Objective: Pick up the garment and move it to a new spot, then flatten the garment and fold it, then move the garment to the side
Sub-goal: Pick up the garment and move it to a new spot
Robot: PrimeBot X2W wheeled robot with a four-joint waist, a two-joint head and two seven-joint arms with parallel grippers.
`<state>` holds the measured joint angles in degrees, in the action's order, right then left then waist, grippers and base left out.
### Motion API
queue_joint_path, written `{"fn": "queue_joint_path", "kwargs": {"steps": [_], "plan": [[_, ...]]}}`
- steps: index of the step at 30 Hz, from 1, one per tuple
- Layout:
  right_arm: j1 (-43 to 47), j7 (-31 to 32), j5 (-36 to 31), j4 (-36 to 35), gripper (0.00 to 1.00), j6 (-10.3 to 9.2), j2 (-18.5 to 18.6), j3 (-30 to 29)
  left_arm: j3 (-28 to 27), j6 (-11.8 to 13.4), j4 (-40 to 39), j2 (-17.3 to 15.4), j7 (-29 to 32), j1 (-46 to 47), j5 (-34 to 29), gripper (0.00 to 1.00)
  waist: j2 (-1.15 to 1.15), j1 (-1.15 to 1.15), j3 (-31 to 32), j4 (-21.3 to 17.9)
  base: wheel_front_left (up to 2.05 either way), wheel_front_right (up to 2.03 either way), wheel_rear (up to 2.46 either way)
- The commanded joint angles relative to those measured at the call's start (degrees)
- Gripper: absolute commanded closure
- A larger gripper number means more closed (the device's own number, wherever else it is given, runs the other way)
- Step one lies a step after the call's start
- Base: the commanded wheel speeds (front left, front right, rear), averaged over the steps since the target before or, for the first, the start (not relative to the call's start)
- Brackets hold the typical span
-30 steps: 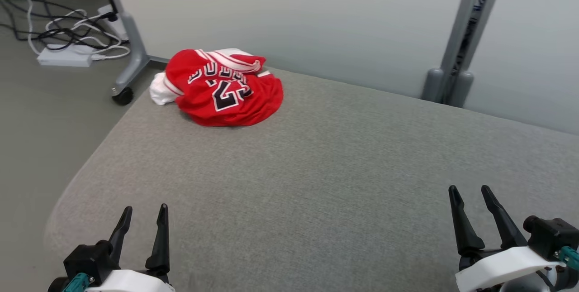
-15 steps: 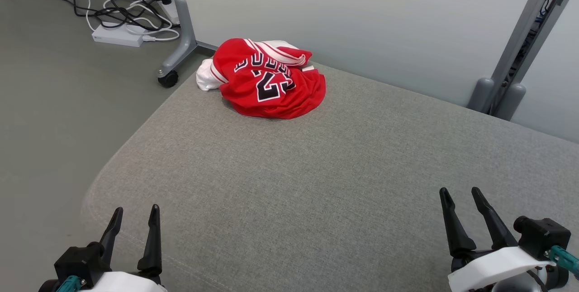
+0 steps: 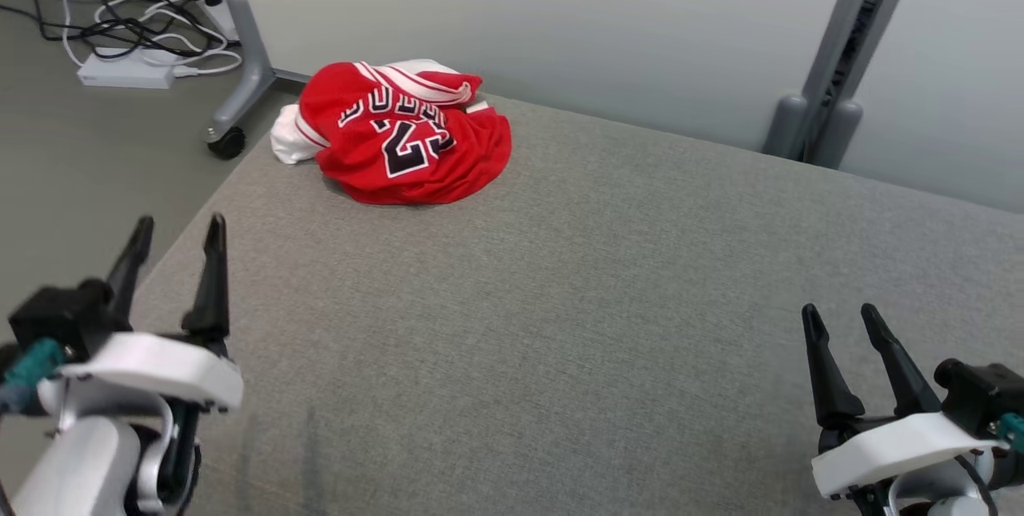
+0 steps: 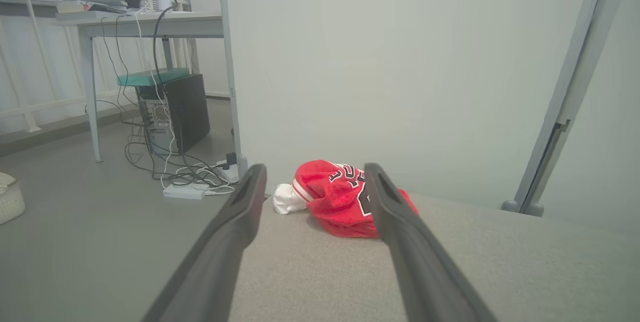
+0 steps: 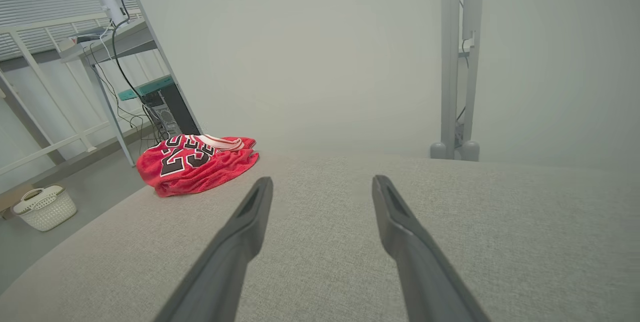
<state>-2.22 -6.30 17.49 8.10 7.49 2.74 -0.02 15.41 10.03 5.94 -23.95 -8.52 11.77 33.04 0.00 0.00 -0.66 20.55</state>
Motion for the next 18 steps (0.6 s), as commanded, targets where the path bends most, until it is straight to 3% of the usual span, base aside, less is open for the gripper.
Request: {"fn": "queue_joint_path", "kwargs": {"steps": [1,10,18], "plan": [[-0.8,0.3,-0.3,-0.5,0.00,0.01,0.3,-0.3,-0.4,-0.4,0.2,-0.4,0.3,1.7,0.4,0.00,0.00,0.00,-1.4,-2.0,0.00,0.00,0.00],[-4.4,2.0,-1.3,-5.9,0.00,0.01,0.3,-1.1,-4.3,-5.0,8.1,-6.8,11.1,18.2,5.5,0.00,0.00,0.00,-8.0,-11.3,0.00,0.00,0.00],[-8.1,3.1,-2.2,-10.3,0.00,0.01,0.3,-0.7,-6.8,-6.6,19.0,-13.1,20.1,28.3,8.3,0.00,0.00,0.00,-18.2,-19.1,0.00,0.00,0.00]]}}
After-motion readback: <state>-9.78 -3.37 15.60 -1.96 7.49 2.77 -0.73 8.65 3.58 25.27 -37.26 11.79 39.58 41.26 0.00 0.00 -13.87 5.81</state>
